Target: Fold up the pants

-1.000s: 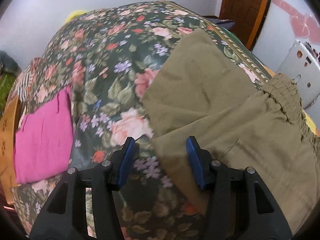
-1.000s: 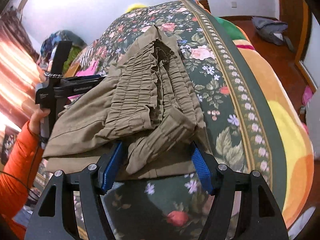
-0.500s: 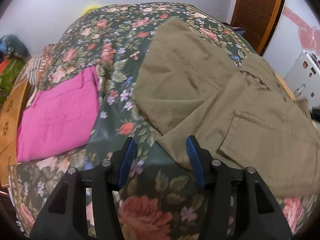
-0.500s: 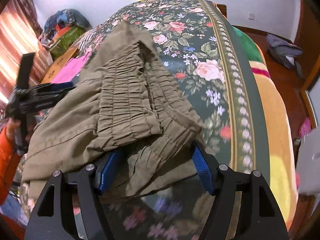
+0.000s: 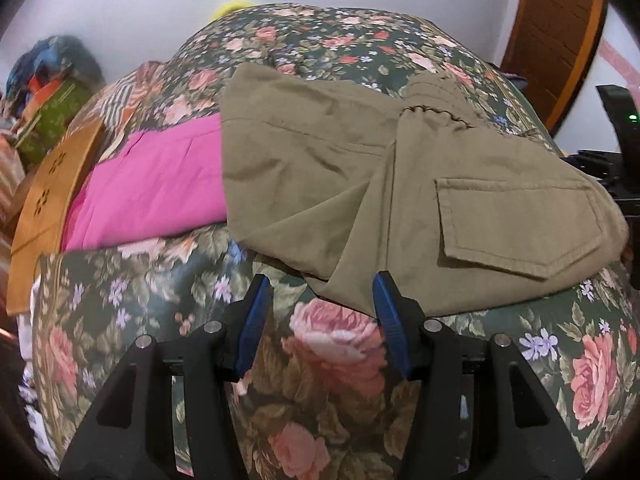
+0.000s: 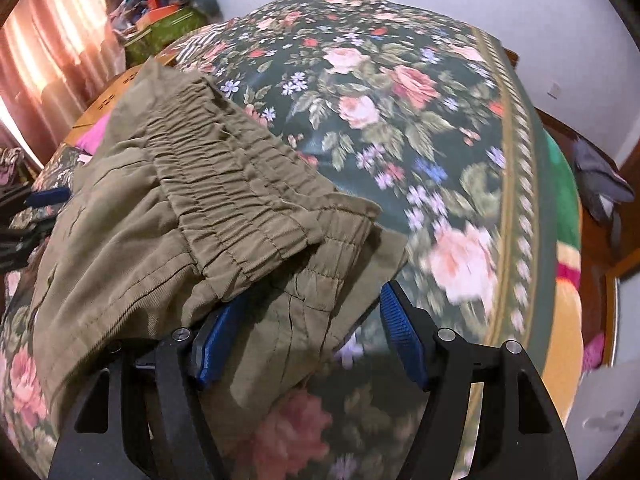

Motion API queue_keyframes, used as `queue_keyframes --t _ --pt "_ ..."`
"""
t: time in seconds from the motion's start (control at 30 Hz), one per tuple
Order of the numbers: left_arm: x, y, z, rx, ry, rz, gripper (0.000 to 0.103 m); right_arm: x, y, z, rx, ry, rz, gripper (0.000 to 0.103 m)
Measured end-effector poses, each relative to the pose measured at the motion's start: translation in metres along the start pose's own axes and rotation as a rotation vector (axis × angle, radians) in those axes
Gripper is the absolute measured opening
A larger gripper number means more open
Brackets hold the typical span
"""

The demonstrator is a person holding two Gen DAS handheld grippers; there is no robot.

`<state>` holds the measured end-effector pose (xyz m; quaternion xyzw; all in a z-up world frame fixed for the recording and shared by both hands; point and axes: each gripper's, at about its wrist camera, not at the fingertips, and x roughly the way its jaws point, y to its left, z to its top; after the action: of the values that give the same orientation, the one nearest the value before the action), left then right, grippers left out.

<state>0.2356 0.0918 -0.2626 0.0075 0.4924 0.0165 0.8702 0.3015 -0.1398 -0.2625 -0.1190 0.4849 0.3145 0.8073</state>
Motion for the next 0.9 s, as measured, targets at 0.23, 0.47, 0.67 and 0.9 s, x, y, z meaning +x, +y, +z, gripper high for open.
queue_keyframes --t 0.23,0.47,0.67,0.9 --pt "-0.009 0.008 0.002 -0.035 -0.006 -0.013 0.053 0.001 0.003 0.012 -0.003 -0.001 -0.036 0.065" --pt "-0.038 0.005 0.019 -0.012 -0.091 -0.005 0.052 -0.053 0.006 0.0 0.028 -0.087 -0.108 0.065" --pt "-0.034 -0.008 0.032 0.018 -0.104 -0.047 0.052 -0.097 0.024 -0.011 0.055 -0.172 -0.085 0.067" --pt "0.006 -0.016 0.029 0.015 -0.035 -0.049 0.052 -0.077 0.051 -0.032 0.05 -0.119 -0.022 0.066"
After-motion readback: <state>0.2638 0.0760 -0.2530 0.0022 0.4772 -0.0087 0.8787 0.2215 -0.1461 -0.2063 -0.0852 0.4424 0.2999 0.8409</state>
